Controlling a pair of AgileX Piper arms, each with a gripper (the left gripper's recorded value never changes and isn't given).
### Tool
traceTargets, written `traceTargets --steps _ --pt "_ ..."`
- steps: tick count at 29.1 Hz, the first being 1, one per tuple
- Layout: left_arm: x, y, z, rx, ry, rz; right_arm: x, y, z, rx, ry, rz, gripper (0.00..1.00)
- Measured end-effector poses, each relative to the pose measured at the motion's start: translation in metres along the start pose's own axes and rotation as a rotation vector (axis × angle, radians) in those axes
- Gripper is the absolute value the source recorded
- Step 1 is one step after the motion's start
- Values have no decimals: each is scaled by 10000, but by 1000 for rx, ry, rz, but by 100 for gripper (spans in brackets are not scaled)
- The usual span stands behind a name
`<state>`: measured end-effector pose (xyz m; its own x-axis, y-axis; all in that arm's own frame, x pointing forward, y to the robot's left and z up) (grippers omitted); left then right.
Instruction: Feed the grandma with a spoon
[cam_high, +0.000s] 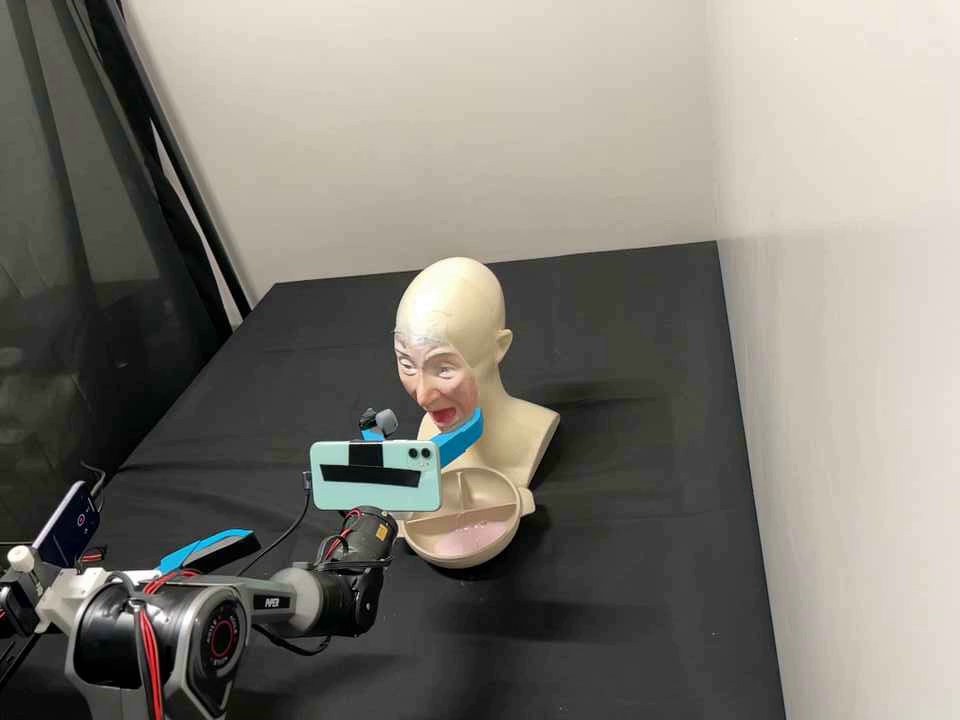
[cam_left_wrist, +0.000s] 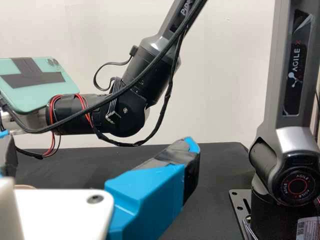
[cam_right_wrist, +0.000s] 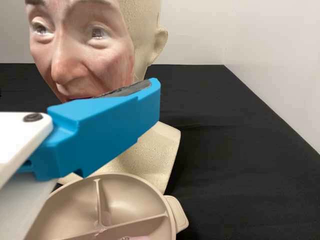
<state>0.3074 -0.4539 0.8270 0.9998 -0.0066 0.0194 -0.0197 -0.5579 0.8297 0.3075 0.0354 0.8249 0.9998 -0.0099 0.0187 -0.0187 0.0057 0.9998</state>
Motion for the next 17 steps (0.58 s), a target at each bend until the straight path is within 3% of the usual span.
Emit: traceTargets --steps 13,17 --pt "0 1 -6 0 2 0 0 0 0 0 0 0 100" --pt "-1 -7 -67 4 19 -3 0 0 0 0 0 0 100"
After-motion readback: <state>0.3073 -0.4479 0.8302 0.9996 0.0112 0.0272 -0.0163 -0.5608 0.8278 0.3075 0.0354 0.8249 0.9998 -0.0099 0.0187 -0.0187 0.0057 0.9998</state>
